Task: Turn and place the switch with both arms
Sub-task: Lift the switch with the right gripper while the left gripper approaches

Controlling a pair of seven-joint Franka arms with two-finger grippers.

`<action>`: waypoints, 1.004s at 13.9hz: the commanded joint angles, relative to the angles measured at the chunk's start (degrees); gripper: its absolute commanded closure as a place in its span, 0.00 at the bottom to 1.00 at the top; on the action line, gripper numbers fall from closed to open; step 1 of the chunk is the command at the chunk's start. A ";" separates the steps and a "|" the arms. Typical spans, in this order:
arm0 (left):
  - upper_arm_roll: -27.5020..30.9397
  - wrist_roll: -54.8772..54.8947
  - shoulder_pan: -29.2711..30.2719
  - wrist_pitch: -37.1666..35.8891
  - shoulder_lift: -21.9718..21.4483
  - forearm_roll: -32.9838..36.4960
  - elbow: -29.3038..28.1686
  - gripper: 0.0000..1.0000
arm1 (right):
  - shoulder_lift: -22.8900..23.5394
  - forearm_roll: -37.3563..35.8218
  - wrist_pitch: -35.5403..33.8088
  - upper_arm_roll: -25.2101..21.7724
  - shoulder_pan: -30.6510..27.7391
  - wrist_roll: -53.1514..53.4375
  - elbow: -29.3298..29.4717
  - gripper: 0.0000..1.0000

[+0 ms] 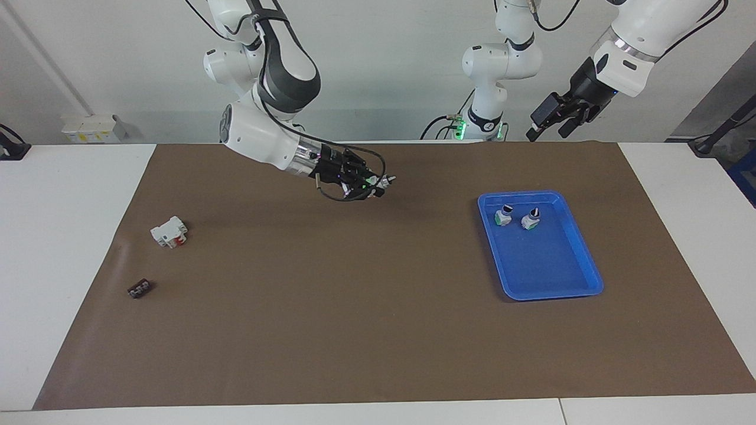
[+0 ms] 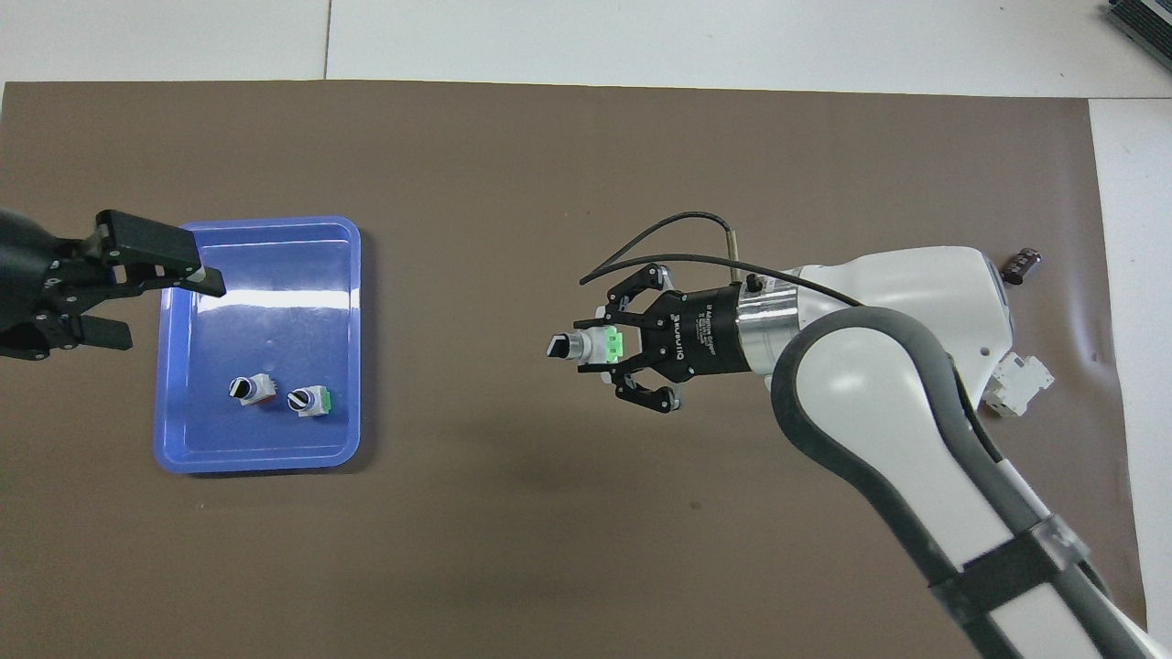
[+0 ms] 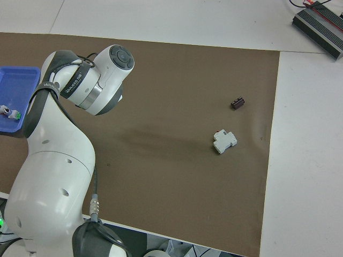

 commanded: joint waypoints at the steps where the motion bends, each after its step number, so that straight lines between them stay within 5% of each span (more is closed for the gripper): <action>1: 0.38 -18.11 -0.82 3.38 -0.21 -2.12 -1.65 0.00 | 0.53 6.19 5.04 -0.17 4.27 0.38 0.83 1.00; 7: -2.51 -61.19 -2.23 12.95 -2.92 -2.30 -8.84 0.00 | 0.62 12.00 8.21 -0.17 9.11 -0.77 2.76 1.00; 14: -4.01 -84.14 -2.22 12.71 -5.48 -7.65 -13.95 0.00 | 0.62 16.05 15.69 -0.17 14.56 -0.77 3.47 1.00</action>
